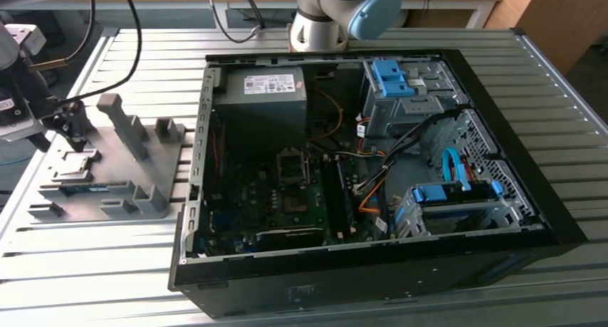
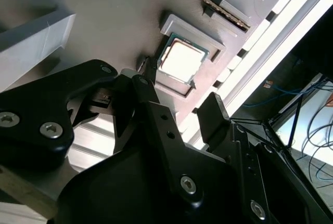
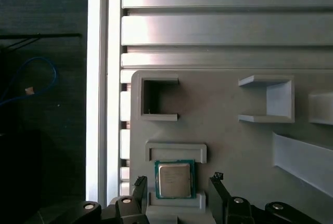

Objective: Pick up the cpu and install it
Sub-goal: 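Pick up the cpu and move it towards the insertion slot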

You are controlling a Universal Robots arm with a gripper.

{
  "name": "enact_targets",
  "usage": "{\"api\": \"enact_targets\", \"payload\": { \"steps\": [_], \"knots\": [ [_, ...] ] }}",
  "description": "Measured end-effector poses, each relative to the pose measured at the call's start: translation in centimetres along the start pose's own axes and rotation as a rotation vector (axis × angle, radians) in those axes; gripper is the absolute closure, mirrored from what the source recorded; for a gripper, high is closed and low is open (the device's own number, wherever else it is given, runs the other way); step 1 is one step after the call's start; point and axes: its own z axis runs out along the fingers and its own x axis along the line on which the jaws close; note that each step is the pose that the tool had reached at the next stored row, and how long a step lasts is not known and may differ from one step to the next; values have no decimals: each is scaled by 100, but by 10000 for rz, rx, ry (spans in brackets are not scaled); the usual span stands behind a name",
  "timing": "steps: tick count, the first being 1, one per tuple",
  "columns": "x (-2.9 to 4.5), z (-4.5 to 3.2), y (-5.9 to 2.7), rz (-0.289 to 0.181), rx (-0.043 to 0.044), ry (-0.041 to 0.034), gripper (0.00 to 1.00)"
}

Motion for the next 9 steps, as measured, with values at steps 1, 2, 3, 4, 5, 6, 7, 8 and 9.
{"api": "enact_targets", "payload": {
  "steps": [1, 2, 3, 4, 5, 6, 7, 8, 9],
  "knots": [
    [0, 5, 0, 0, 0, 1, 42],
    [-1, 11, 0, 0, 0, 1, 42],
    [-1, 17, 0, 0, 1, 2, 42],
    [-1, 23, 0, 0, 1, 1, 42],
    [-1, 30, 0, 0, 0, 0, 42],
    [-1, 35, 0, 0, 1, 1, 42],
    [-2, 41, -1, 0, 1, 2, 42],
    [-2, 46, -1, 0, 1, 2, 42],
    [-2, 52, -1, 0, 1, 2, 42]
  ]
}}
